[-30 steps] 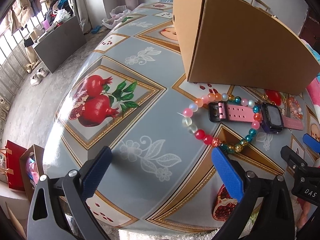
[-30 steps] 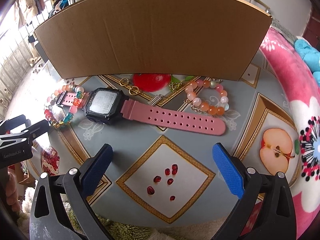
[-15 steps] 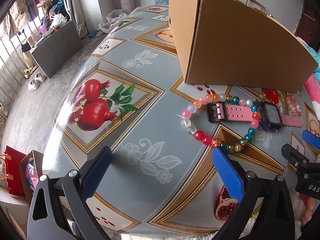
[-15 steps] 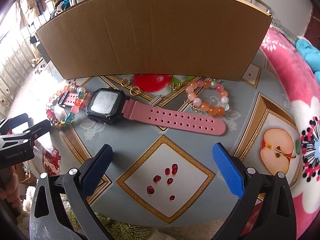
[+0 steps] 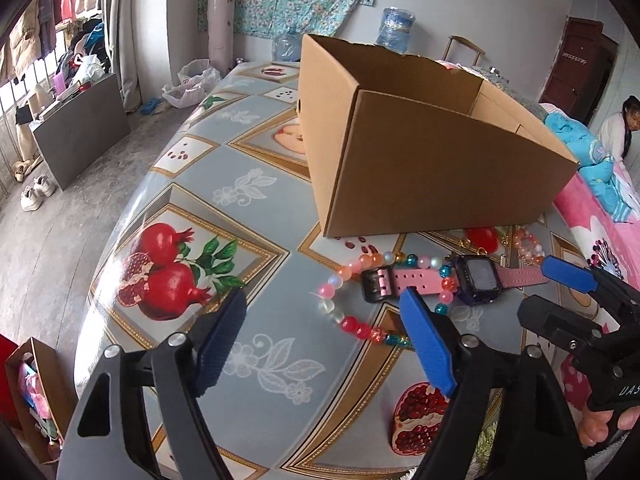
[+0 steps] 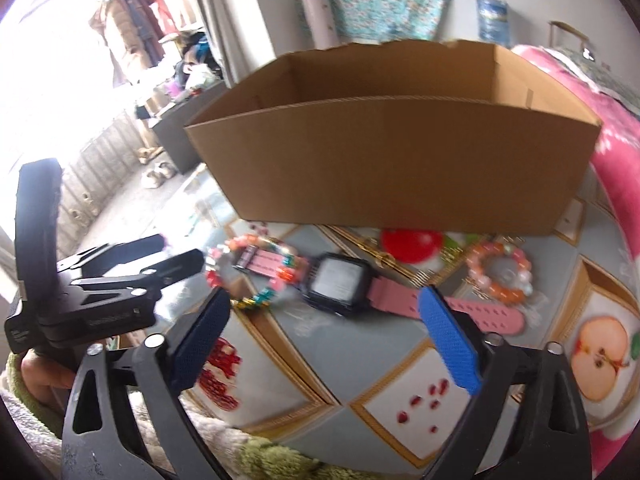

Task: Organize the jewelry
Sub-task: 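Close the left tool on the multicolour bead bracelet while the right tool grips it too, then lift the bead bracelet with both tools and carry it over the cardboard box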

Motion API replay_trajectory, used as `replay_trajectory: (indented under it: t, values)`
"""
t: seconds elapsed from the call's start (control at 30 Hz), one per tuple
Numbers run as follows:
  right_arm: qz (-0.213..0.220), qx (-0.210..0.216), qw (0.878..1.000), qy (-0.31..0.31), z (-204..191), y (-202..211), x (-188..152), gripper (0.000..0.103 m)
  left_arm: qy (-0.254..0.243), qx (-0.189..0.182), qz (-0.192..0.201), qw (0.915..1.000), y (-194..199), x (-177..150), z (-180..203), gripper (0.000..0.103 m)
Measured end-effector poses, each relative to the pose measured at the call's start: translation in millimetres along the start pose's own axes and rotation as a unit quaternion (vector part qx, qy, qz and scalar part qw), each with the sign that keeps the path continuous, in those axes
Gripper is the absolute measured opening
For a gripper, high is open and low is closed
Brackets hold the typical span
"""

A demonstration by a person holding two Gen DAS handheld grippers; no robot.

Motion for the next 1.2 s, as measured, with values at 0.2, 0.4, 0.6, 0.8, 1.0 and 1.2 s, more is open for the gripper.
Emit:
replay_trajectory:
  t: [0.2,0.4,0.6,0.8,1.0,1.2]
  values:
    - [-0.008,0.027,0.999,0.035,-23,-15,7,0.055,-0.005,-0.021,-0.013,0.9997,-16,6,3,0.047]
    - [-0.042,0.018,0.998,0.050,-29,-35,6,0.026,-0.018,-0.032,-0.032,0.9988,-26,-1,3,0.031]
    - [-0.061,-0.027,0.995,0.072,-25,-44,4,0.021,-0.041,-0.037,-0.043,0.9976,-32,-4,5,0.028]
    - [-0.066,-0.068,0.990,0.104,-37,-60,14,0.018,-0.089,-0.011,-0.043,0.9951,-36,-1,5,0.024]
    - [-0.083,-0.095,0.984,0.123,-45,-71,18,0.014,-0.117,-0.009,-0.045,0.9920,-38,0,6,0.015]
    - [-0.090,-0.099,0.983,0.128,-51,-73,17,0.007,-0.113,-0.018,-0.041,0.9926,-36,1,2,0.009]
Point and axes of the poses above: each gripper's, at about its wrist camera, not at the fingertips, and y roughly against the way its jaws point, z to its right, x to its top, the point moved 10 cm from there along -y, roughly the way its jaws point, and after that the axes turned 9 degrees about -y, right-handed, at the moved point
